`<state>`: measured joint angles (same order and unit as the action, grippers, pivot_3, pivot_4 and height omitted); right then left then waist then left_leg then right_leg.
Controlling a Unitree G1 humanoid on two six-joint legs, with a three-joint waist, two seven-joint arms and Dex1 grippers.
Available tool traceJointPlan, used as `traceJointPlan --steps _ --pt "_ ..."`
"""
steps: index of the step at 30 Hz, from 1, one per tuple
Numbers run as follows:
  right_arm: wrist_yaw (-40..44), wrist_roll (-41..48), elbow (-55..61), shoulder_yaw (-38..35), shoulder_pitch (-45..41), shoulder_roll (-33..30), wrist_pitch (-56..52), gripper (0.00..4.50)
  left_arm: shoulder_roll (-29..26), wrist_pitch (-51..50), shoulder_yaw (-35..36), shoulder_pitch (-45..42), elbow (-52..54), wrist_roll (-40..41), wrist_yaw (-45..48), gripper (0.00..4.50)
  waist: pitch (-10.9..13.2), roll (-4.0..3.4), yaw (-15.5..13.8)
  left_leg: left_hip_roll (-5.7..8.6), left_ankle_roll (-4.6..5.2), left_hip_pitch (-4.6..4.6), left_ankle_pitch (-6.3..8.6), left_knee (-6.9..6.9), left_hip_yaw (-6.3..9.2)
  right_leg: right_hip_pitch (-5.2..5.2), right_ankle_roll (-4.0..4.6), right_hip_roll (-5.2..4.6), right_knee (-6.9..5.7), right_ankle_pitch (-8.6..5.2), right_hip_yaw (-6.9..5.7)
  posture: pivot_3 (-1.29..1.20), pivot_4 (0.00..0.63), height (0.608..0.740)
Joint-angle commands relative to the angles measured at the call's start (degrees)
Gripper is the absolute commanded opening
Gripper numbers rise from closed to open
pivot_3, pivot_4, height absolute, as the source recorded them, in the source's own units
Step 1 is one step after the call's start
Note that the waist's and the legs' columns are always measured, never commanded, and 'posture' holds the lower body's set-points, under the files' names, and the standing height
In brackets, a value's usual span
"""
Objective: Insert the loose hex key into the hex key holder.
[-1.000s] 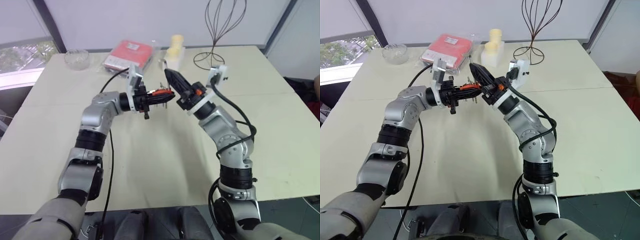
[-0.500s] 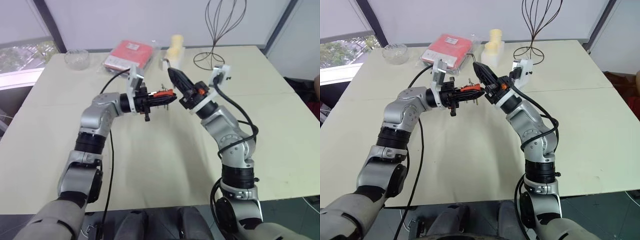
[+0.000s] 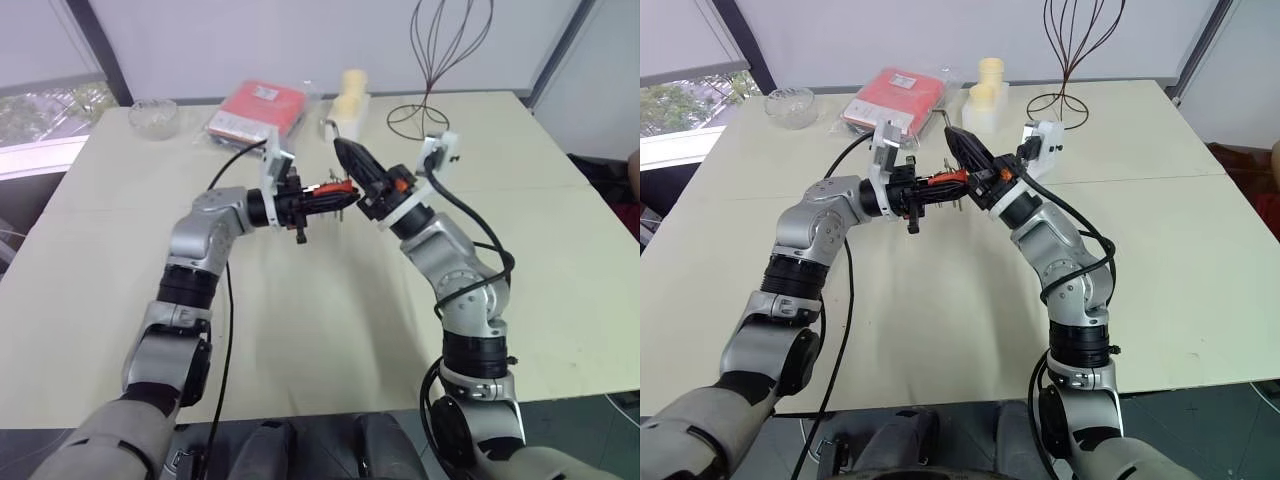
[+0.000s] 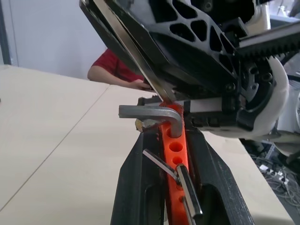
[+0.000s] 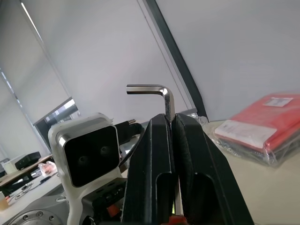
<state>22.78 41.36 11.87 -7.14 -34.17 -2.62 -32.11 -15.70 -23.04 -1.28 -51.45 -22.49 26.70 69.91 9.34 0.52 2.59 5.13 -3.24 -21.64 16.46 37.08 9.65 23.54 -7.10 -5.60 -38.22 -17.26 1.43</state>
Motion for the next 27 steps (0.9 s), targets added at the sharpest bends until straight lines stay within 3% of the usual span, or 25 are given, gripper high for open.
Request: traceJointPlan --steps 1,15,27 --pt "-0.01 1.03 1.82 0.21 -0.24 0.33 1.11 0.05 -0.15 1.19 1.53 -1.97 0.55 0.86 -0.38 0.0 0.0 0.0 0.01 0.0 0.0 0.0 0.0 0.0 0.0 0.0 0.0 0.0 0.0 0.0 0.0 0.0 0.15 0.74" --pt "0.16 0.0 0.06 0.04 0.47 -0.15 2.72 0.05 0.66 -5.07 5.43 -2.85 2.74 7.03 -3.45 0.0 0.0 0.0 0.01 0.0 0.0 0.0 0.0 0.0 0.0 0.0 0.0 0.0 0.0 0.0 0.0 0.0 0.15 0.74" --pt "0.17 -0.52 -1.8 0.18 0.66 -0.78 4.2 0.05 -0.24 -6.95 3.62 -0.75 7.23 7.19 -2.44 0.0 0.0 0.0 0.0 0.0 0.0 0.0 0.0 0.0 0.0 0.0 0.0 0.0 0.0 0.0 0.0 0.0 0.15 0.74"
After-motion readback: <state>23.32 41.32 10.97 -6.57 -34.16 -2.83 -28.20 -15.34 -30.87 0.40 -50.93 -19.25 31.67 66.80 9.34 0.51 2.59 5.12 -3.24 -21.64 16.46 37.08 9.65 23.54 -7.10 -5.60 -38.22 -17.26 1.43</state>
